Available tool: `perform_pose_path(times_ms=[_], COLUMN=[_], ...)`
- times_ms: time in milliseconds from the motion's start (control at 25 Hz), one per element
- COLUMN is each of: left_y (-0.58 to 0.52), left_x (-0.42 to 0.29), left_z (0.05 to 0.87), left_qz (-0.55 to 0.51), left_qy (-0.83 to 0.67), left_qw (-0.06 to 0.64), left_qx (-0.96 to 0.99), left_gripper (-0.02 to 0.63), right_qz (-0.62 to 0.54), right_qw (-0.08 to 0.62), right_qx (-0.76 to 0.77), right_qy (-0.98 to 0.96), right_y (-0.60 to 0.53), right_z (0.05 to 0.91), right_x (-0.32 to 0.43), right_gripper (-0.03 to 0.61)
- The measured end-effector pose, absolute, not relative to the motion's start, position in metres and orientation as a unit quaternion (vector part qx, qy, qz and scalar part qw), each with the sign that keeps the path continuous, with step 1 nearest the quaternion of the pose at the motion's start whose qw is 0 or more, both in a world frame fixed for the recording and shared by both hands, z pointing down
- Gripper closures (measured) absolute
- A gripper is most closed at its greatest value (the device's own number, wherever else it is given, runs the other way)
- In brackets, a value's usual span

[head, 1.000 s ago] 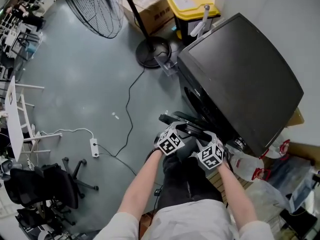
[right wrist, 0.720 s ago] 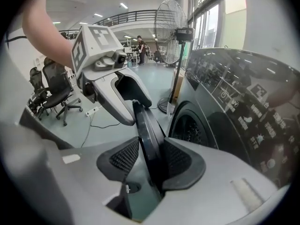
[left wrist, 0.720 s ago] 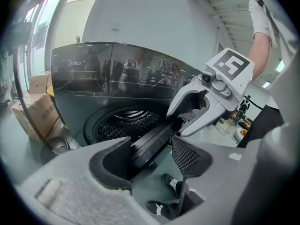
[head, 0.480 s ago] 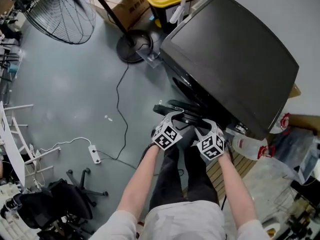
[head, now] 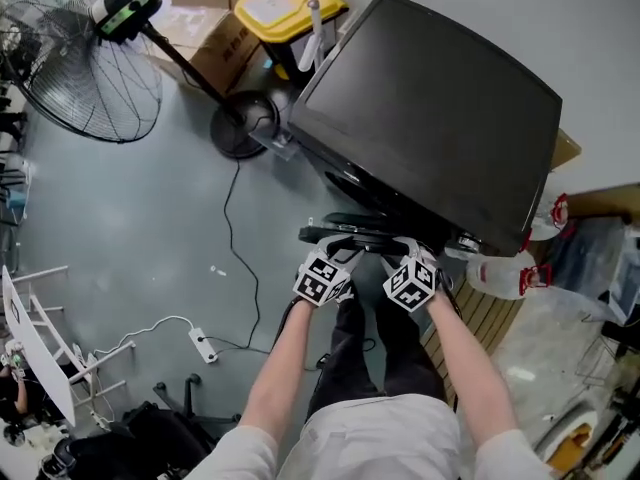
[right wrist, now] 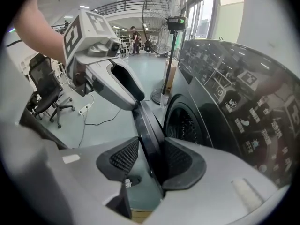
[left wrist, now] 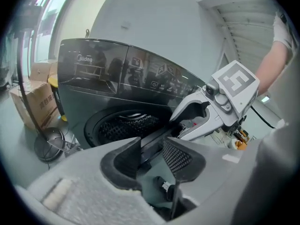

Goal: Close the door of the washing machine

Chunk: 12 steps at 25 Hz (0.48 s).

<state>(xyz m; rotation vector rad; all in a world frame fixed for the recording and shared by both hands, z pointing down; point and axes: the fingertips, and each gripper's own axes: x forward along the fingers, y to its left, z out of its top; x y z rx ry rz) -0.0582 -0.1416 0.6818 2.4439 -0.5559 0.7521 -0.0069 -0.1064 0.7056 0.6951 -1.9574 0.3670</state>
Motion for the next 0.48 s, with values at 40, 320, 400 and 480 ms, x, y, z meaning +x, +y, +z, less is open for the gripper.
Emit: perform_pose_path(times_ms=[40,320,400,480], left_y=[-0.141,-0.143,-0.147,-0.15], left_x=[-0.06,-0.068,-0.068,-0.068], left_z=[0.681,0.68,0.68,0.682], left_qz=[0.27,0.26,0.256,0.256], left_qy=[-0.216,-0.262,-0.274,-0.286], left_qw=[0.259,0.257,0.262,0.269], left_qx=[0.902,0.893,0.889,0.883], left_gripper=[0.501,0.614,0.614,0.614], right_qz=[0.152,0.167,0.171,0.171], right_qw=[0.496,0.499,0.493,0.489], right_qx=[0.284,0.296,0.307,0.32], right_qy=[-0.806,-0.797,-0.796,-0.793], right_y=[-0.106,-0.111,-0.115,-0.12], right_z=[0.706,0.705,0.704,0.703], right_x=[-0.006,-0.006,-0.005,-0.002], right_gripper=[0.41,0.408,0.408,0.408])
